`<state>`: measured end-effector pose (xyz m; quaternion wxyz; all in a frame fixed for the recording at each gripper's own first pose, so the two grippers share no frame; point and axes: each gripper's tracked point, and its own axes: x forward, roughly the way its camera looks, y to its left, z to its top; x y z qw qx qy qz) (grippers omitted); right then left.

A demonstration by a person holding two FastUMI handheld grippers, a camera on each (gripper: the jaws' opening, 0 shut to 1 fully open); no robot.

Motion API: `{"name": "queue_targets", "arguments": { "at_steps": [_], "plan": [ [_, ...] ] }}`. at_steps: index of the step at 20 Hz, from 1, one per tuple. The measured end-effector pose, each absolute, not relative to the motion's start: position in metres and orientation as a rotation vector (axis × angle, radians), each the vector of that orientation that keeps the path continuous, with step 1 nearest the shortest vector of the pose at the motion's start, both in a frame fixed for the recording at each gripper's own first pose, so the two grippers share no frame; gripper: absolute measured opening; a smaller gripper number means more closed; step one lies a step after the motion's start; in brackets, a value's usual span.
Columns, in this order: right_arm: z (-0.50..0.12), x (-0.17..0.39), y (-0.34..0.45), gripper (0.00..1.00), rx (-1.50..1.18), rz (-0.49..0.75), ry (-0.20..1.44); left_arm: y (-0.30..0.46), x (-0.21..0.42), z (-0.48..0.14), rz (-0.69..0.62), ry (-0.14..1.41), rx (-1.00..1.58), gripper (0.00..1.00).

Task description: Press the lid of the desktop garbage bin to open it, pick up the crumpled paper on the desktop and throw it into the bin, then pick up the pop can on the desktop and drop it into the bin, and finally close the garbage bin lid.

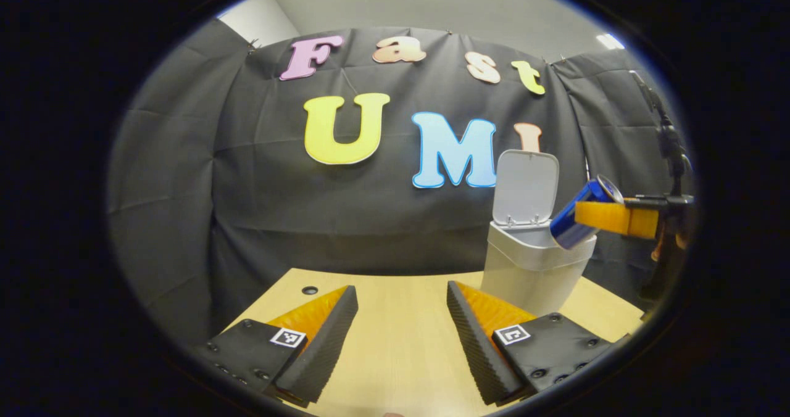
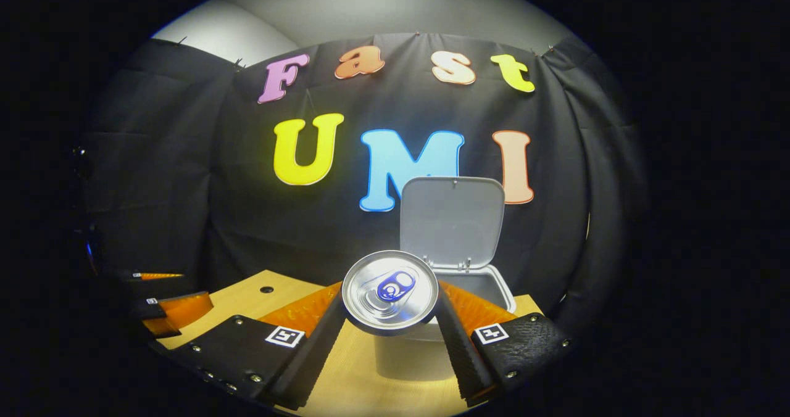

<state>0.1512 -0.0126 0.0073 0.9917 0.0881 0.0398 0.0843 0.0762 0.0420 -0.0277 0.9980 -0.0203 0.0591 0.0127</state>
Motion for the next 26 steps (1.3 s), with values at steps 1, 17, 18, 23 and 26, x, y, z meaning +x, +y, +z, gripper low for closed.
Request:
{"name": "queue_targets", "arguments": {
  "at_steps": [1,17,18,23,26],
  "plan": [
    [0.010,0.159,-0.019,0.85,0.175,0.155,0.071,0.041,0.075,-0.028,0.026,0.121,-0.042,1.00],
    [-0.027,0.231,-0.056,0.86,0.126,0.058,0.125,0.021,0.062,-0.019,0.029,0.123,-0.029,1.00],
    [-0.027,0.233,-0.058,0.86,0.120,0.050,0.121,0.021,0.063,-0.020,0.029,0.125,-0.028,1.00],
    [-0.020,0.231,-0.060,0.92,0.096,0.048,0.099,0.019,0.064,-0.020,0.029,0.126,-0.041,1.00],
    [-0.010,0.229,-0.061,0.92,0.089,0.049,0.080,0.016,0.064,-0.020,0.023,0.123,-0.042,0.89]
  ]
}}
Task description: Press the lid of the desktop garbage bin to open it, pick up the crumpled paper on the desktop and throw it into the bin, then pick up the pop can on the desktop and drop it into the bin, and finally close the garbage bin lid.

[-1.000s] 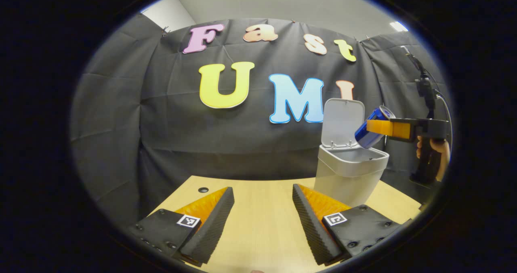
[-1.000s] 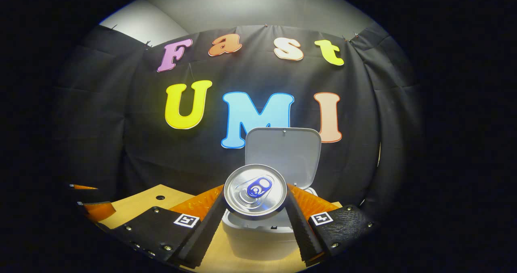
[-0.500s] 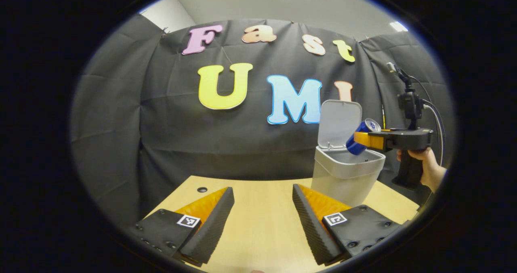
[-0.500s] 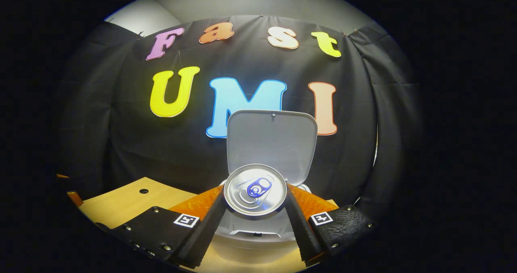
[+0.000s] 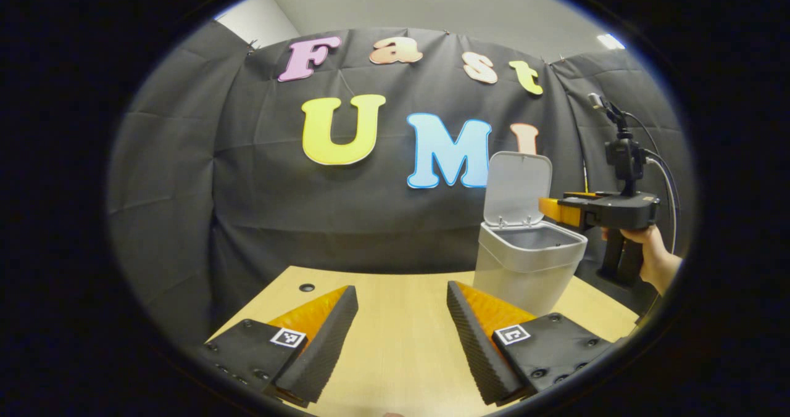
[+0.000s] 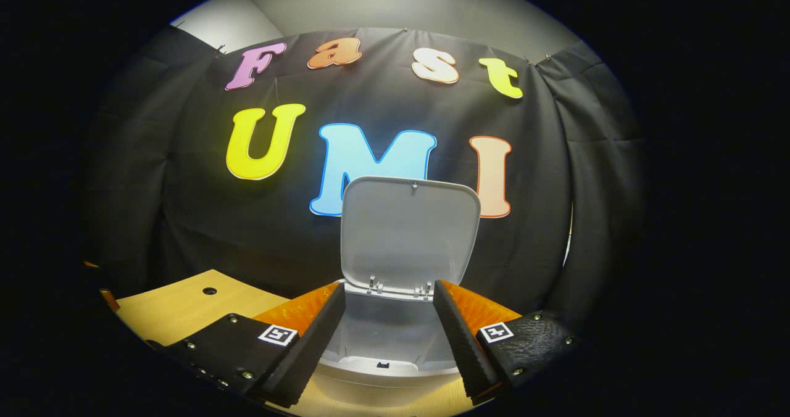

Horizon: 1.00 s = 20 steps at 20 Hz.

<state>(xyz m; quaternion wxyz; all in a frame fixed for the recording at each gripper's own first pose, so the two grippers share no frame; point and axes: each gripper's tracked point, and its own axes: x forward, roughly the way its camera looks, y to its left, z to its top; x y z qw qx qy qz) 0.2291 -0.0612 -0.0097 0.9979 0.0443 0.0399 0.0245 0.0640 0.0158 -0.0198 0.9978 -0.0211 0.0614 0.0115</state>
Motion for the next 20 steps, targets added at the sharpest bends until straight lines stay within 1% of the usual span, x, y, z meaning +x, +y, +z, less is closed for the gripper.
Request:
{"name": "queue_targets", "arguments": {
  "at_steps": [2,3,4,5,8,9,10,11,12,15,16,19,20],
  "plan": [
    [0.000,0.229,-0.064,0.92,0.086,0.046,0.064,0.013,0.064,-0.019,0.020,0.121,-0.040,0.89],
    [0.005,0.230,-0.066,0.92,0.084,0.043,0.054,0.012,0.064,-0.019,0.016,0.120,-0.041,0.95],
    [0.010,0.230,-0.068,0.92,0.081,0.041,0.044,0.010,0.065,-0.019,0.013,0.119,-0.042,0.95],
    [0.014,0.231,-0.069,0.92,0.076,0.037,0.039,0.009,0.065,-0.019,0.011,0.118,-0.040,0.89],
    [0.027,0.235,-0.074,0.92,0.076,0.030,0.023,0.007,0.065,-0.020,0.007,0.115,-0.037,0.95],
    [0.034,0.237,-0.076,0.92,0.076,0.028,0.015,0.006,0.064,-0.020,0.006,0.114,-0.041,0.95],
    [0.039,0.241,-0.077,0.92,0.074,0.025,0.006,0.007,0.065,-0.019,0.007,0.113,-0.045,1.00],
    [0.046,0.244,-0.078,0.92,0.074,0.024,-0.002,0.007,0.065,-0.019,0.009,0.111,-0.047,1.00],
    [0.052,0.248,-0.078,0.92,0.073,0.022,-0.008,0.008,0.066,-0.019,0.010,0.111,-0.047,0.95],
    [0.070,0.262,-0.080,0.92,0.071,0.011,-0.025,0.012,0.065,-0.020,0.017,0.112,-0.049,0.95],
    [0.076,0.267,-0.080,0.92,0.073,0.008,-0.031,0.016,0.066,-0.021,0.019,0.113,-0.049,0.92],
    [0.089,0.285,-0.081,0.92,0.072,-0.008,-0.040,0.024,0.067,-0.020,0.011,0.112,-0.054,1.00],
    [0.093,0.292,-0.081,0.92,0.069,-0.016,-0.044,0.027,0.068,-0.021,0.009,0.111,-0.051,0.95]
  ]
}}
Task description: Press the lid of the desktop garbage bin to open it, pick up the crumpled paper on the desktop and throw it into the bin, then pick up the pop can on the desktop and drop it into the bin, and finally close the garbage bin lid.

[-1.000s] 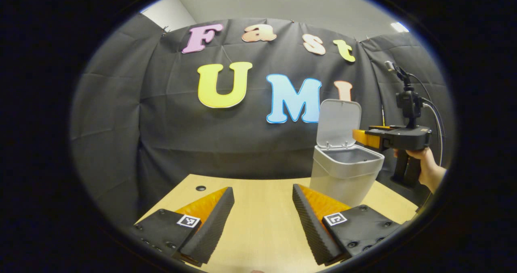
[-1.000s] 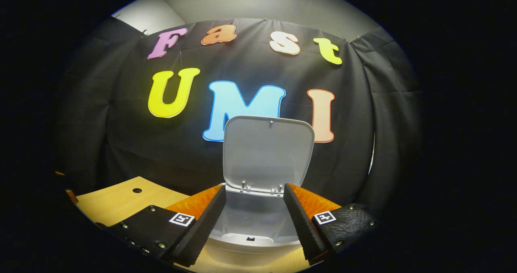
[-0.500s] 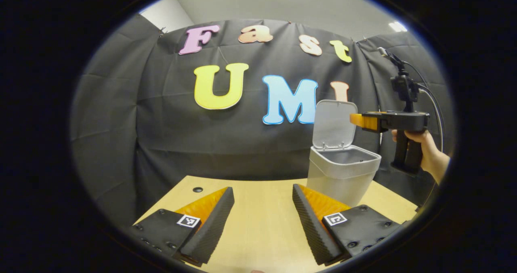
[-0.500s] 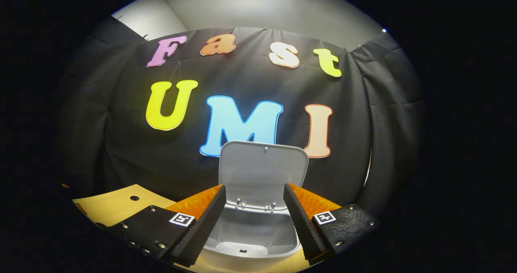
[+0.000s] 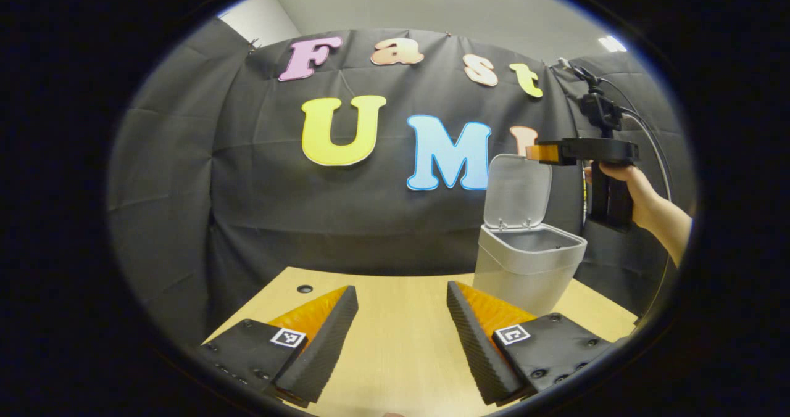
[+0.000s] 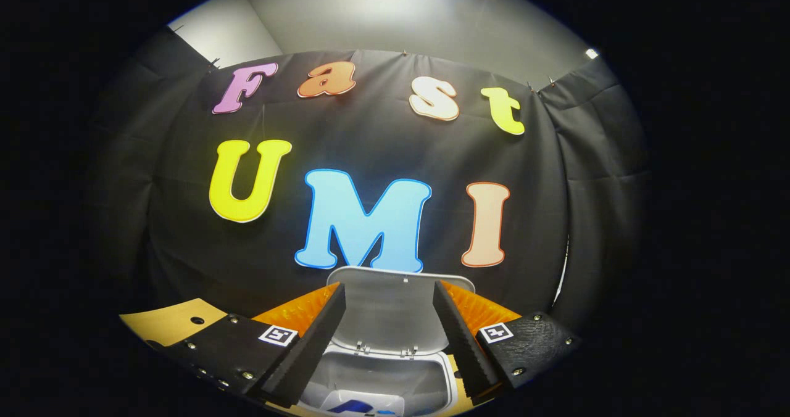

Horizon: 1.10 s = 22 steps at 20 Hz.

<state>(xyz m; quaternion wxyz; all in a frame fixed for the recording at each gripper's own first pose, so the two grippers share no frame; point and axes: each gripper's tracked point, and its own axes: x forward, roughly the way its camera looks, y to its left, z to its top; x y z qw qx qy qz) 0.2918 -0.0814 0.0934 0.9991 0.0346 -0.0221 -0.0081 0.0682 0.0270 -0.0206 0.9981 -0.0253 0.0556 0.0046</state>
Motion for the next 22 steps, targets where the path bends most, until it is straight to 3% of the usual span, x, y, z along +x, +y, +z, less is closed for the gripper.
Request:
{"name": "queue_targets", "arguments": {
  "at_steps": [9,10,12,13,22],
  "plan": [
    [0.103,0.352,-0.109,0.92,0.040,-0.158,-0.041,0.057,0.081,-0.018,-0.021,0.102,-0.044,0.96],
    [0.102,0.358,-0.111,0.92,0.056,-0.163,-0.032,0.061,0.083,-0.019,-0.009,0.103,-0.041,1.00],
    [0.096,0.369,-0.113,0.92,0.101,-0.159,-0.014,0.065,0.084,-0.020,0.013,0.107,-0.054,0.96],
    [0.093,0.374,-0.113,0.92,0.125,-0.150,-0.003,0.064,0.085,-0.022,0.017,0.109,-0.067,1.00],
    [0.080,0.358,-0.108,0.92,0.214,-0.046,0.051,0.048,0.081,-0.032,0.057,0.123,-0.103,1.00]
  ]
}}
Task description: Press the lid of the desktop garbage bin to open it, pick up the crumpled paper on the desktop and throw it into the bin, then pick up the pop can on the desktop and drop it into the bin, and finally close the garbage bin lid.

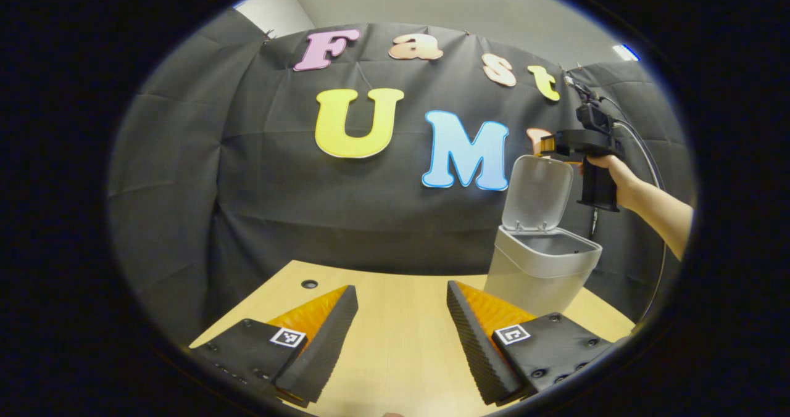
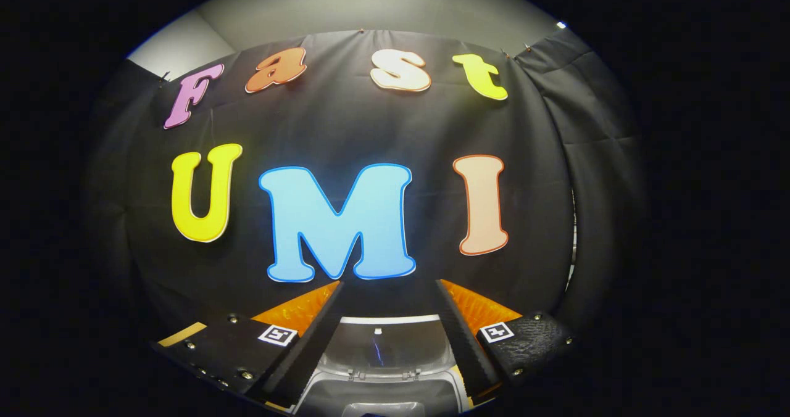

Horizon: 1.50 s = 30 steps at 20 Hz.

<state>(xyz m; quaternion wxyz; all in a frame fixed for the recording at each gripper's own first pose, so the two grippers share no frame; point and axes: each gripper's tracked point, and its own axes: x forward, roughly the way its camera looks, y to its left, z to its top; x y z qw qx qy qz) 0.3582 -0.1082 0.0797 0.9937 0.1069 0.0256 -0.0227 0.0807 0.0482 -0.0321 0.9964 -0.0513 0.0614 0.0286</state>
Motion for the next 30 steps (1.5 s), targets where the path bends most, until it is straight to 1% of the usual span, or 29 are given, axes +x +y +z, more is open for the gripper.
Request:
{"name": "queue_targets", "arguments": {
  "at_steps": [2,3,4,5,6,12,13,14,15,17,18,19,20,22,23,28,29,30],
  "plan": [
    [0.078,0.347,-0.108,0.92,0.220,-0.042,0.050,0.045,0.075,-0.032,0.064,0.121,-0.094,1.00],
    [0.077,0.341,-0.107,0.92,0.222,-0.039,0.049,0.042,0.072,-0.032,0.065,0.119,-0.095,0.95],
    [0.074,0.335,-0.106,0.92,0.220,-0.035,0.050,0.040,0.070,-0.032,0.066,0.118,-0.096,0.95],
    [0.072,0.329,-0.105,0.92,0.216,-0.033,0.053,0.039,0.067,-0.032,0.068,0.118,-0.098,1.00],
    [0.069,0.323,-0.103,0.92,0.214,-0.031,0.058,0.038,0.064,-0.032,0.069,0.118,-0.097,0.95],
    [0.045,0.288,-0.094,0.92,0.225,-0.014,0.094,0.031,0.052,-0.030,0.067,0.116,-0.089,0.95],
    [0.037,0.283,-0.091,0.92,0.228,-0.009,0.115,0.029,0.052,-0.030,0.065,0.115,-0.089,0.89],
    [0.025,0.278,-0.088,0.92,0.231,-0.003,0.148,0.028,0.052,-0.028,0.064,0.113,-0.089,0.95],
    [0.014,0.274,-0.085,0.92,0.229,0.003,0.176,0.026,0.051,-0.028,0.062,0.113,-0.087,0.95],
    [0.005,0.267,-0.083,0.93,0.222,0.002,0.179,0.024,0.050,-0.027,0.056,0.111,-0.079,0.95],
    [0.003,0.266,-0.082,0.93,0.213,-0.002,0.173,0.022,0.050,-0.027,0.054,0.111,-0.073,0.89],
    [-0.001,0.264,-0.081,0.92,0.201,-0.005,0.176,0.021,0.051,-0.028,0.053,0.114,-0.069,0.95],
    [-0.006,0.260,-0.078,0.92,0.193,-0.006,0.184,0.021,0.050,-0.029,0.052,0.116,-0.069,0.95],
    [-0.015,0.255,-0.076,0.92,0.185,-0.006,0.202,0.020,0.049,-0.029,0.050,0.119,-0.075,1.00],
    [-0.019,0.253,-0.075,0.92,0.186,-0.007,0.211,0.020,0.049,-0.028,0.048,0.117,-0.076,0.95],
    [-0.042,0.243,-0.072,0.92,0.208,-0.022,0.253,0.017,0.048,-0.027,0.040,0.114,-0.062,0.95],
    [-0.044,0.241,-0.073,0.95,0.210,-0.026,0.249,0.017,0.048,-0.027,0.038,0.114,-0.061,0.95],
    [-0.043,0.239,-0.072,0.95,0.204,-0.033,0.236,0.017,0.046,-0.028,0.039,0.114,-0.058,0.93]
  ]
}}
